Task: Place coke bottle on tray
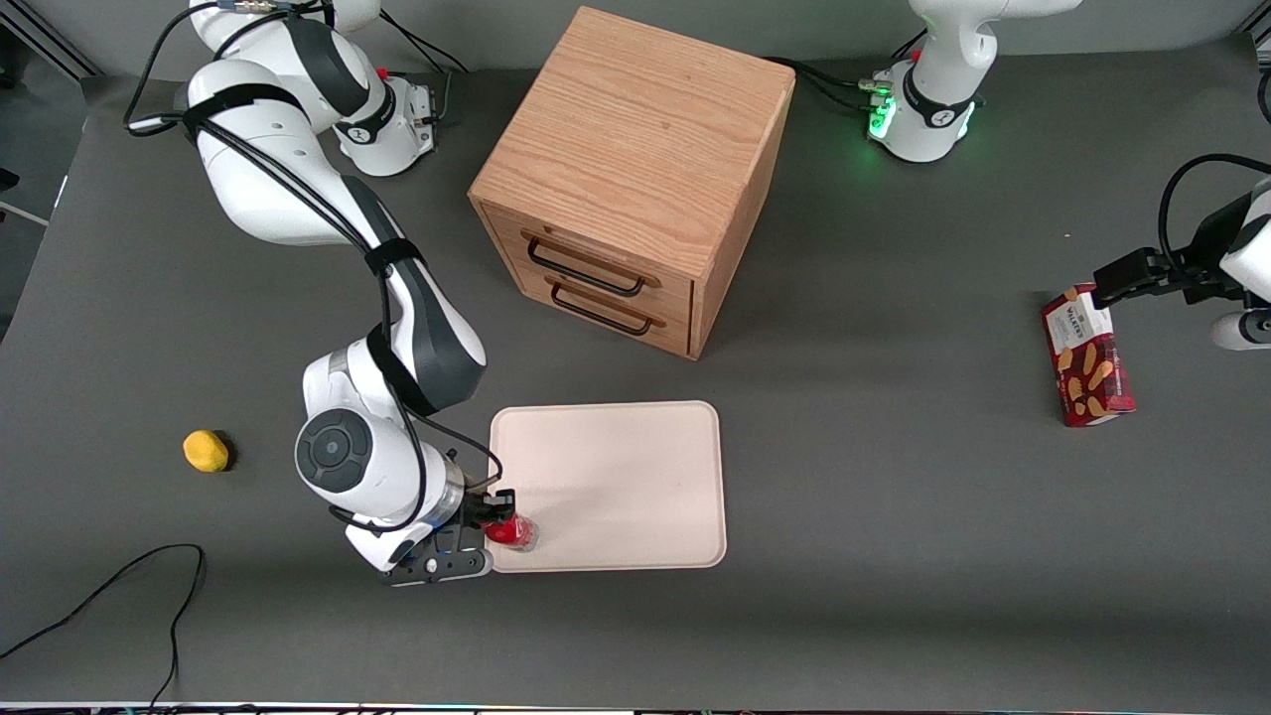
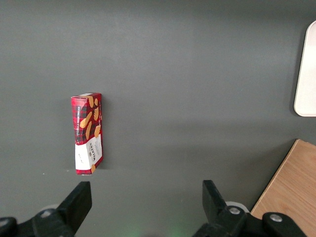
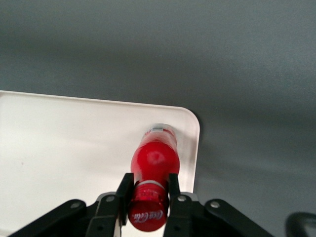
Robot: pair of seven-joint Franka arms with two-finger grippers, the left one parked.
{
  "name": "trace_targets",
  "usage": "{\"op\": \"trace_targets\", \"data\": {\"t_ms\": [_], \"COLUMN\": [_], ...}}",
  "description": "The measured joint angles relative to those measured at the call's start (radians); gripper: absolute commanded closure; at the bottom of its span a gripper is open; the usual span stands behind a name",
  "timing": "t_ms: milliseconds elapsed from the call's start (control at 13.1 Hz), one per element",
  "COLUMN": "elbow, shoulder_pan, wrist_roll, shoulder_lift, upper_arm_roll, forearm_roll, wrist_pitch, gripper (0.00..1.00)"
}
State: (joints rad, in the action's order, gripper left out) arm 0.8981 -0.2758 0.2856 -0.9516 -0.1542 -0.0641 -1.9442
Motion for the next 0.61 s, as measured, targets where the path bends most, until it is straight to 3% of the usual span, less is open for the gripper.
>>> {"op": "trace_targets", "data": {"t_ms": [609], "elbow": [-0.03], "shoulder_pan": [0.008], "wrist_roll": [0.0], "shoulder_lift": [0.013], "upper_arm_roll": [0.0], "forearm_roll": [0.0], "wrist_pitch": [-0.001], "gripper": [0.0]}}
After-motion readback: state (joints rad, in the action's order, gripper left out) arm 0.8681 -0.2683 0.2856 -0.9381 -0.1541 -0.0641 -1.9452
